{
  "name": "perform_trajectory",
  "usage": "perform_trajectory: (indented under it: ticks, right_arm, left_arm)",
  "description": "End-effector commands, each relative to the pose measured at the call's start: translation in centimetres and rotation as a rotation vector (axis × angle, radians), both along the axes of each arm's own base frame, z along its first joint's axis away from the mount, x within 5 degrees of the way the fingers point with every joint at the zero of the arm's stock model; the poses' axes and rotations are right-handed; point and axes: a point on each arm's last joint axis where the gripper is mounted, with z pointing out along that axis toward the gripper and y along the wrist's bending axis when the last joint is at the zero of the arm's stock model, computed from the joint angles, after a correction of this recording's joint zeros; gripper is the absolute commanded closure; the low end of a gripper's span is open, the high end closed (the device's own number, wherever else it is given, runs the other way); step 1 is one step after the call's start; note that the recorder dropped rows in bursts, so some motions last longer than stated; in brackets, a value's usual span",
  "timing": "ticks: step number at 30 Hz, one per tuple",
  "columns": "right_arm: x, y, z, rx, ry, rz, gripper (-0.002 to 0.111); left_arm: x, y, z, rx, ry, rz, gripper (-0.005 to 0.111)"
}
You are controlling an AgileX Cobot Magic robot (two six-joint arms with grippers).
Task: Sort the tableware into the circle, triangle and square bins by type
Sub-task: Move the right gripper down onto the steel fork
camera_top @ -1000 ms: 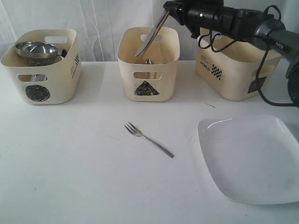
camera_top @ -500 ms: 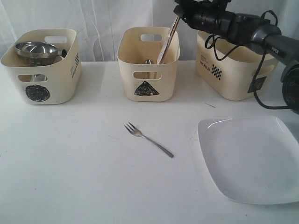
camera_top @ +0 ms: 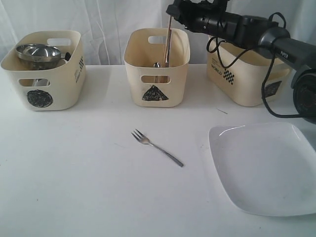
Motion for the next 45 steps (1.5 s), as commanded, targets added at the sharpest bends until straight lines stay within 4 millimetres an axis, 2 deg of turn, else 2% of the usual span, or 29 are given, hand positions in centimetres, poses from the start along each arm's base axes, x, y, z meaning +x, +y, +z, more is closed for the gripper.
perform_trajectory:
  ticks: [1,6,10,12,15,19,20,22,23,24,26,31,34,36,39,43,45]
  right_arm:
    - [-0.2,-0.2,0.7,-0.004,-0.026,0.023,0.071]
    - [-0.8,-1.1,2.0,0.102,0.01,0.092,0.075]
    - [-2.1,-1.3,4.4,0.093,-0.04,0.19,0.093]
    - [-3.0,-1.0,5.4,-0.046,-0.044,0.248,0.108]
    - [-4.7,-0.3,6.1,-0.325,0.055,0.308,0.108]
    - [-7.6,0.1,5.6,-0.918,0.34,0.319,0.108]
    - [-7.9,-0.3,5.6,-0.998,0.397,0.266,0.108]
    - [-8.5,-0.9,6.3,-0.944,0.577,0.051,0.108]
    - [-8.9,-0.8,6.5,-0.953,0.626,0.014,0.108]
    - [-9.6,-0.3,6.8,-1.003,0.665,0.011,0.108]
    - [-10.1,1.1,7.5,-1.045,0.634,0.018,0.108]
    - [-13.1,7.7,8.8,-1.101,0.547,0.147,0.108]
    - [-14.9,11.8,7.5,-1.143,0.537,0.252,0.108]
    - [-15.8,13.9,5.6,-1.184,0.554,0.327,0.108]
    - [-16.6,15.5,2.6,-1.232,0.604,0.404,0.108]
    - [-16.4,16.6,-0.7,-1.25,0.624,0.469,0.108]
    - [-16.4,17.3,-2.0,-1.239,0.617,0.551,0.102]
  left_arm:
    - [-0.2,-0.1,-0.4,-0.014,0.036,-0.009,0.107]
    - [-0.2,-0.1,-0.4,-0.014,0.036,-0.009,0.107]
    - [-0.2,-0.1,-0.4,-0.014,0.036,-0.009,0.107]
    - [-0.2,-0.1,-0.4,-0.014,0.036,-0.009,0.107]
    - [-0.2,-0.1,-0.4,-0.014,0.036,-0.009,0.107]
    - [-0.2,-0.1,-0.4,-0.014,0.036,-0.009,0.107]
    - [-0.2,-0.1,-0.4,-0.014,0.036,-0.009,0.107]
    - [-0.2,-0.1,-0.4,-0.014,0.036,-0.009,0.107]
    - [-0.2,-0.1,-0.4,-0.014,0.036,-0.009,0.107]
    - [-0.2,-0.1,-0.4,-0.014,0.036,-0.009,0.107]
    - [-0.2,-0.1,-0.4,-0.014,0.036,-0.009,0.107]
    - [-0.2,-0.1,-0.4,-0.014,0.036,-0.009,0.107]
    - [-0.2,-0.1,-0.4,-0.014,0.036,-0.009,0.107]
    - [-0.2,-0.1,-0.4,-0.014,0.036,-0.009,0.107]
    - [-0.2,-0.1,-0.4,-0.014,0.036,-0.009,0.107]
    - [-0.2,-0.1,-0.4,-0.014,0.036,-0.009,0.107]
    - [-0.2,-0.1,-0.4,-0.014,0.036,-0.009,0.107]
